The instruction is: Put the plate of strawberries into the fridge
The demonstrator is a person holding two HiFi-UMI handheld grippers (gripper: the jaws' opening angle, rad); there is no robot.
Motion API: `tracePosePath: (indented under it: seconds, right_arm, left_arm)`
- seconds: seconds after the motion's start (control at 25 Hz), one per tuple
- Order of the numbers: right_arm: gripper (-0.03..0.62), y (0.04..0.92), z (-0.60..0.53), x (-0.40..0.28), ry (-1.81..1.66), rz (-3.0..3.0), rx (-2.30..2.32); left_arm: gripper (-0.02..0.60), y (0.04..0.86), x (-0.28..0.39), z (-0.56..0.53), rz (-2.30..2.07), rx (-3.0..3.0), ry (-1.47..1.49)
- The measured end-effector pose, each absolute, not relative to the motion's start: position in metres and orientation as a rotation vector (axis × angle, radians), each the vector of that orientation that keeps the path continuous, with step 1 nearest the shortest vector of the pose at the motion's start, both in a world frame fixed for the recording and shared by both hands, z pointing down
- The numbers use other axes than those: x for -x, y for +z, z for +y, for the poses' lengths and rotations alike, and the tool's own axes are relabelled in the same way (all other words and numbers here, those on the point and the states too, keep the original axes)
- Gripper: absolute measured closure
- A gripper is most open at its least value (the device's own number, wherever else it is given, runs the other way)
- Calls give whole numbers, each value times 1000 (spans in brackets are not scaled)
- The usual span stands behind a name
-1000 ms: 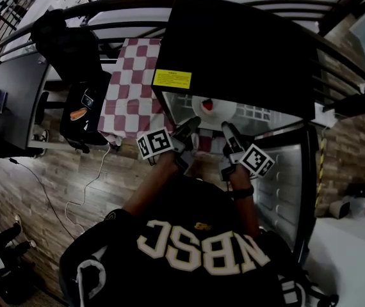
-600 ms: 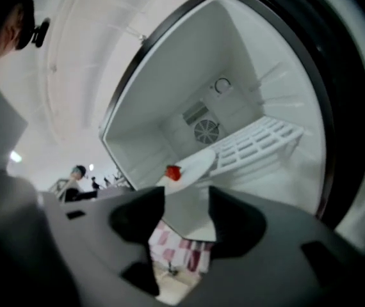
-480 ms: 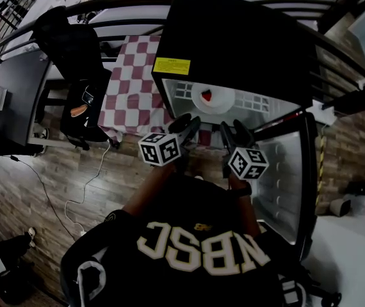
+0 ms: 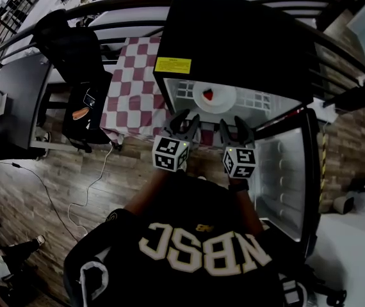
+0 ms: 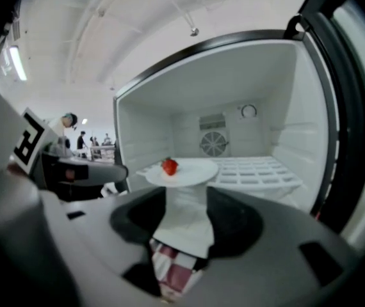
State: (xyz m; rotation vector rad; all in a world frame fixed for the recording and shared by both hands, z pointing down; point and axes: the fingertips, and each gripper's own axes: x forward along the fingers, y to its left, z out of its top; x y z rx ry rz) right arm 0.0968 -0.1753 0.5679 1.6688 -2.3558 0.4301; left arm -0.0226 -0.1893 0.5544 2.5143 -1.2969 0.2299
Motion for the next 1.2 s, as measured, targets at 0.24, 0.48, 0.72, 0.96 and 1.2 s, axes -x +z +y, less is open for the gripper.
tracePosePath:
  seconds: [0.24,0.48,0.72,0.96,1.2]
  right_arm:
    - [419,564,-181,-88,393,-2365,-1666]
    - [428,565,-185,-83,383,-2353,-1658]
    - [428,567,-194,-78,390,-2353,-1650]
    - [436,567,-202,-72,369,-2349,-1639]
    - [457,569,-212,-71,371,-2333,-1637]
  left_arm:
    - [457,561,17,-194,-1283,-2548,262]
    - [463,566,10,-198,-1247,-2570,295]
    - [469,569,6,-206,-1222,-2577,303]
    - [494,574,4,-215,-1206,-2567,318]
    - [525,574,-2,-226,-1191,-2574,335]
